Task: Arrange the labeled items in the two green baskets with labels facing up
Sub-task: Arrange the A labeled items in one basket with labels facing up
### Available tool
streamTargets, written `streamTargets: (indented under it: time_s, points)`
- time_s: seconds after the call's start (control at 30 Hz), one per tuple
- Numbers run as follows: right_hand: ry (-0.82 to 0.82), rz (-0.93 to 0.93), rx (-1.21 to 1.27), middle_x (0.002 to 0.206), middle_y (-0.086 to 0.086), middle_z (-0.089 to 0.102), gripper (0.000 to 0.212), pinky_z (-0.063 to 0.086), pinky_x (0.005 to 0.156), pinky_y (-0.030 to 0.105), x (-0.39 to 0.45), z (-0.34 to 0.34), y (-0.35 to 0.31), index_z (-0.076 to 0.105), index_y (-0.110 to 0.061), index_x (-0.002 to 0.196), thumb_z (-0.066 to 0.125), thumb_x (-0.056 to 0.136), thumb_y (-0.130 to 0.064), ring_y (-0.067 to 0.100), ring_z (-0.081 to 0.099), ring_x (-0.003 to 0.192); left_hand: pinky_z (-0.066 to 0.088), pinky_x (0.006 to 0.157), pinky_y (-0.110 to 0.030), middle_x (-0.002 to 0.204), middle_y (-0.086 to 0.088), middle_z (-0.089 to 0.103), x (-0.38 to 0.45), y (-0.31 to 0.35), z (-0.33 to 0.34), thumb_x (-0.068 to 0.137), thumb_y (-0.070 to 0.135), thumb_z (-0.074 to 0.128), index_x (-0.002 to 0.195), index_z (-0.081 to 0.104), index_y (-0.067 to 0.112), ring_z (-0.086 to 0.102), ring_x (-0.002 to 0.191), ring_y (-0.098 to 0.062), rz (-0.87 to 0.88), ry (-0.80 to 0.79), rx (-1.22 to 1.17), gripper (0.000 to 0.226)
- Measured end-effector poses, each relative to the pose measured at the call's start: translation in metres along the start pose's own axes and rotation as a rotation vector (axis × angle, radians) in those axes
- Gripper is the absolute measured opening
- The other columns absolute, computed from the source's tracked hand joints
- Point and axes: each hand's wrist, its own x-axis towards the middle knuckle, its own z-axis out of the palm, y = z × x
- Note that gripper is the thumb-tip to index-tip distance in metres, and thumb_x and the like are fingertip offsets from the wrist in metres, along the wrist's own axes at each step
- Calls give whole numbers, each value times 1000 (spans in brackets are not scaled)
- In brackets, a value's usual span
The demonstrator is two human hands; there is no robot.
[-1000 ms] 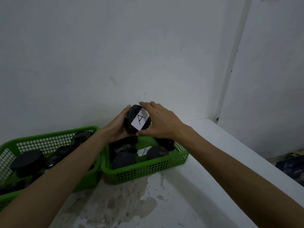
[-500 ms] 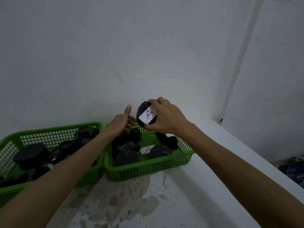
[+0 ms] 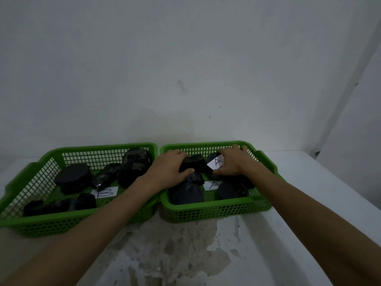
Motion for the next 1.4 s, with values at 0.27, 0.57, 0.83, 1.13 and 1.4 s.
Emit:
streamTargets:
  time_s: [0.27,0.57,0.83,1.13,1.4]
  points:
    - [-31,37,25,137,16,56,80,20,110,60,-2,6,1,49,-15,132,59,75,-70,38,37,136,45,87,-38,118,-3,60,-2,5,5,90,62,51,130,55,17,54,110,-25,30,-2,20,61]
    - [232,11,203,130,2,63,49,34,102,49,-63,-25,22,60,-16,126,58,90,-50,24,53,123,49,82,-35,120,-1,61,-14,25,-6,90,59,55,132,56,19,58,111,-22,29,33,-123,58]
    - [327,59,265,119,3,64,37,43,92,43,-141,-6,37,65,-17,120,57,92,-40,23,54,116,52,89,-43,124,5,56,-4,82,0,84,70,51,136,51,28,57,113,-16,127,-161,-174,67]
    - [388,41,254,111,4,65,34,48,83,40,-176,8,43,66,-17,118,56,94,-37,24,55,109,44,106,-40,144,-4,53,32,122,8,83,67,58,144,47,18,53,126,-22,61,-487,-174,79]
    - [393,63,241,116,7,65,36,46,83,41,-188,8,56,64,-14,122,54,95,-36,28,56,108,50,98,-42,136,-6,57,47,135,12,87,51,62,142,48,19,59,114,-23,13,-623,-58,65]
